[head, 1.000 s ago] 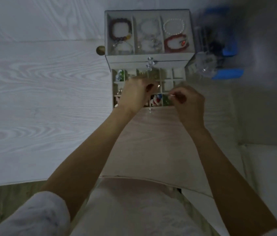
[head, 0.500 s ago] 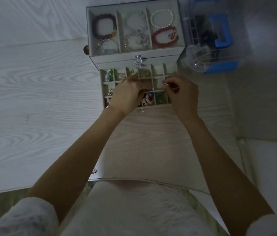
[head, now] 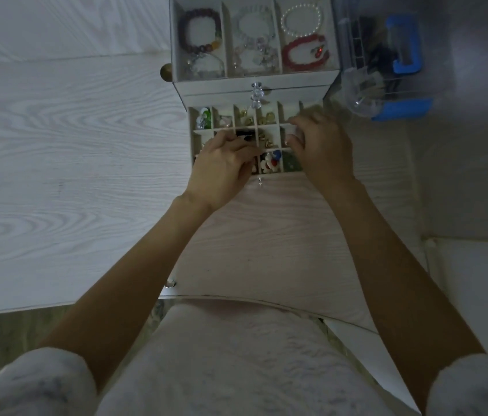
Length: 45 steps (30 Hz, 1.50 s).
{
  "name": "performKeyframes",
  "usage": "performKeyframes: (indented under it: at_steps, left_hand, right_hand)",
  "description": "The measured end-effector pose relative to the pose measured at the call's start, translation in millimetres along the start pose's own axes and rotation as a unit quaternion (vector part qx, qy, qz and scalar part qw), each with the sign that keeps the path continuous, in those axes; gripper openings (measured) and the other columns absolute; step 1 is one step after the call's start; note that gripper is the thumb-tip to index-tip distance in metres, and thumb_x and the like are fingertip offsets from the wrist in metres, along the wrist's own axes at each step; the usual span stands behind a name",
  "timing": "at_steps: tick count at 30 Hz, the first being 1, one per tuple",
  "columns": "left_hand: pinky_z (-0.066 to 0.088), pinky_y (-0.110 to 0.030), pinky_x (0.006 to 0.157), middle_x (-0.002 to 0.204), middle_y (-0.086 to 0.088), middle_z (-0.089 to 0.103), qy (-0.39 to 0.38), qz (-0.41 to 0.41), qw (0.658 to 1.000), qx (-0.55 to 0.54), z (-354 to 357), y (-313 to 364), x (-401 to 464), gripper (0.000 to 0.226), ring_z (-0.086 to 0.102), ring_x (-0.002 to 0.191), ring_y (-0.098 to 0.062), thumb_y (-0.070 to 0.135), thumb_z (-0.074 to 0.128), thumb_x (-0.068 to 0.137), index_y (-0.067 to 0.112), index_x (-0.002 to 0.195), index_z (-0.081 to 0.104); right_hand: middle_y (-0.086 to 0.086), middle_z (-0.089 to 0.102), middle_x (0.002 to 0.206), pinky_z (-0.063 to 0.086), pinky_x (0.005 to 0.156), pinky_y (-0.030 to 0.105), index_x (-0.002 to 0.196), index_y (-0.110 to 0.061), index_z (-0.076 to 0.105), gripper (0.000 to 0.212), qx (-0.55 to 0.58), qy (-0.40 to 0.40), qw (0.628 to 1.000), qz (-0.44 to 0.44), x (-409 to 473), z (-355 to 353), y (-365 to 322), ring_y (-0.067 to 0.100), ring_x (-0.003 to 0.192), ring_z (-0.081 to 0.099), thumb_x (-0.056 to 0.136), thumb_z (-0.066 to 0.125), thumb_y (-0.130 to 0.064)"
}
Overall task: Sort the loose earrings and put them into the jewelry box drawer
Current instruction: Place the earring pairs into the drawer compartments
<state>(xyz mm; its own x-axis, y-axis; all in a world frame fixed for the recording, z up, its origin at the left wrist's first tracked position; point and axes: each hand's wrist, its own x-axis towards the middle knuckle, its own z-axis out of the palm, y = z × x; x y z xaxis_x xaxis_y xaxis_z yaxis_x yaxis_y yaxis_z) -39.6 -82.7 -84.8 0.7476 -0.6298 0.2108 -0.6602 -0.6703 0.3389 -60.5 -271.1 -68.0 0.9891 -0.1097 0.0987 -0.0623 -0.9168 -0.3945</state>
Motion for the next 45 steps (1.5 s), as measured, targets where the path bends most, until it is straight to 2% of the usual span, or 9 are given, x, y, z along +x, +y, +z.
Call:
performKeyframes:
  at_steps: [4, 10, 15, 21, 27, 33, 35, 40, 45]
  left_hand:
    - [0.044, -0.030, 0.075, 0.087, -0.001, 0.069, 0.051, -0.024, 0.998, -0.026, -27.6, -1.4, -32.1, 0.016, 0.054, 0.089, -0.022, 0.015, 0.058, 0.086, 0.014, 0.095, 0.070]
    - [0.046, -0.030, 0.060, 0.071, -0.001, 0.067, 0.155, -0.130, 0.977, -0.061, -69.3, -5.7, -134.7, 0.014, 0.059, 0.070, -0.019, 0.010, 0.055, 0.087, 0.009, 0.084, 0.069]
    - [0.040, -0.021, 0.073, 0.089, 0.000, 0.069, 0.107, -0.290, 0.951, -0.028, -63.0, -7.5, -215.5, 0.017, 0.054, 0.090, -0.019, 0.017, 0.054, 0.086, 0.014, 0.097, 0.068]
    - [0.034, -0.024, 0.087, 0.115, -0.007, 0.060, 0.068, -0.401, 0.911, -0.073, -50.6, -1.7, -270.3, 0.043, 0.049, 0.103, -0.024, 0.017, 0.056, 0.075, 0.014, 0.118, 0.058]
    - [0.039, -0.026, 0.087, 0.111, -0.002, 0.058, 0.116, -0.415, 0.894, -0.125, -43.5, -1.5, -273.4, 0.044, 0.049, 0.095, -0.012, 0.010, 0.071, 0.075, 0.017, 0.117, 0.059]
    - [0.047, -0.030, 0.081, 0.111, -0.008, 0.056, 0.092, -0.398, 0.905, -0.119, -36.2, -13.1, -266.3, 0.041, 0.057, 0.095, -0.024, 0.013, 0.069, 0.078, 0.020, 0.118, 0.061]
    - [0.050, -0.033, 0.076, 0.108, -0.008, 0.057, 0.089, -0.392, 0.909, -0.112, -34.6, -16.0, -262.8, 0.034, 0.058, 0.090, -0.025, 0.014, 0.069, 0.079, 0.018, 0.112, 0.065]
    - [0.050, -0.030, 0.066, 0.092, -0.003, 0.064, 0.083, -0.362, 0.924, -0.093, -35.5, -19.5, -257.2, 0.017, 0.061, 0.077, -0.020, 0.015, 0.071, 0.080, 0.016, 0.097, 0.072]
    - [0.052, -0.027, 0.063, 0.083, -0.002, 0.066, 0.092, -0.347, 0.928, -0.100, -39.3, -19.2, -255.5, 0.013, 0.062, 0.065, -0.015, 0.017, 0.073, 0.078, 0.016, 0.091, 0.075]
  right_hand:
    - [0.012, 0.062, 0.098, 0.041, 0.082, 0.035, 0.098, -0.007, 0.065, 0.018, 0.030, 0.048, 0.998, -0.029, -35.2, -11.3, -14.0, 0.029, 0.095, 0.054, 0.087, 0.051, -0.012]
    - [0.013, 0.056, 0.116, 0.037, 0.092, 0.031, 0.106, -0.009, 0.066, 0.022, 0.099, -0.007, 0.992, -0.081, -108.9, 14.4, -59.9, 0.024, 0.110, 0.040, 0.087, 0.054, -0.011]
    - [0.011, 0.056, 0.112, 0.047, 0.084, 0.032, 0.109, -0.011, 0.065, 0.025, 0.154, -0.127, 0.973, -0.113, -151.6, 50.4, -100.2, 0.025, 0.107, 0.046, 0.084, 0.063, -0.013]
    - [0.010, 0.048, 0.119, 0.051, 0.080, 0.036, 0.121, -0.014, 0.052, 0.051, 0.167, -0.240, 0.945, -0.144, -174.1, 74.1, -148.8, 0.026, 0.107, 0.052, 0.074, 0.074, -0.014]
    - [0.012, 0.056, 0.101, 0.049, 0.062, 0.033, 0.107, -0.008, 0.059, 0.032, 0.136, -0.219, 0.950, -0.176, -177.6, 84.4, -161.7, 0.029, 0.081, 0.060, 0.077, 0.070, -0.005]
    - [0.010, 0.062, 0.107, 0.054, 0.073, 0.042, 0.092, -0.003, 0.067, 0.011, 0.140, -0.212, 0.947, -0.195, -183.6, 97.2, -161.8, 0.027, 0.095, 0.062, 0.084, 0.061, -0.001]
    - [0.011, 0.063, 0.106, 0.055, 0.072, 0.039, 0.090, -0.002, 0.068, 0.009, 0.127, -0.199, 0.949, -0.209, -184.0, 98.4, -160.2, 0.027, 0.095, 0.063, 0.083, 0.062, 0.000]
    - [0.011, 0.065, 0.083, 0.053, 0.049, 0.030, 0.087, -0.004, 0.068, 0.015, 0.072, -0.152, 0.955, -0.244, -184.8, 95.3, -150.6, 0.027, 0.068, 0.062, 0.073, 0.073, -0.001]
    - [0.005, 0.065, 0.081, 0.049, 0.052, 0.026, 0.088, -0.009, 0.070, 0.012, 0.065, -0.120, 0.962, -0.237, -184.8, 85.9, -136.3, 0.024, 0.073, 0.060, 0.076, 0.071, -0.005]
